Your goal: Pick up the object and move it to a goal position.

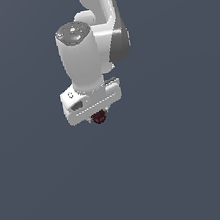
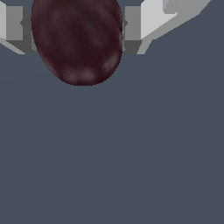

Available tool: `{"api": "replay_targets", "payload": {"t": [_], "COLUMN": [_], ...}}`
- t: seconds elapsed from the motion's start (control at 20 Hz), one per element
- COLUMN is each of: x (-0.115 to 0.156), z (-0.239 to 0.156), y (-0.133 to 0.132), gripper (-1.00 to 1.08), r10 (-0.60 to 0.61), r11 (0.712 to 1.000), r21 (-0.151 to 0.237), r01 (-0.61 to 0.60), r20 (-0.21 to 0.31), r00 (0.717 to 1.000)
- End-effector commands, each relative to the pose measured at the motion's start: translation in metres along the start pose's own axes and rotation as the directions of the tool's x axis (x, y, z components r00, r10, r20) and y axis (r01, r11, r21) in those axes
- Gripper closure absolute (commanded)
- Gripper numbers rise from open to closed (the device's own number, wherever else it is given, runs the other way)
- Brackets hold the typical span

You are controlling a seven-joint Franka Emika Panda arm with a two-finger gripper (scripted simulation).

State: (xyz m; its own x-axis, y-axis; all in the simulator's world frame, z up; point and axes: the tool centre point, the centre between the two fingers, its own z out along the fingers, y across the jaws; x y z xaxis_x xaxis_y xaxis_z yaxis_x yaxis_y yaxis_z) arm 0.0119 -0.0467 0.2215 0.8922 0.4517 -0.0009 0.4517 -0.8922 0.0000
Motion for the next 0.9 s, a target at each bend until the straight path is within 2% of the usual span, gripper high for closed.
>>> {"api": "replay_targets", "payload": {"t": [0.0,0.45,0.85], "x": [-0.008,-0.028,-0.035], "z": [-0.03,-0.116,-0.152], "y": [0.001,0.008,0.012], "gripper": [1.08,1.08,1.08], "r10": [0.0,0.0,0.0], "r11": [1.0,1.0,1.0], "r21": [0.0,0.001,0.0], "r01": [0.0,0.0,0.0], "r20": [-0.001,-0.001,-0.001], "r00": [1.0,1.0,1.0]}}
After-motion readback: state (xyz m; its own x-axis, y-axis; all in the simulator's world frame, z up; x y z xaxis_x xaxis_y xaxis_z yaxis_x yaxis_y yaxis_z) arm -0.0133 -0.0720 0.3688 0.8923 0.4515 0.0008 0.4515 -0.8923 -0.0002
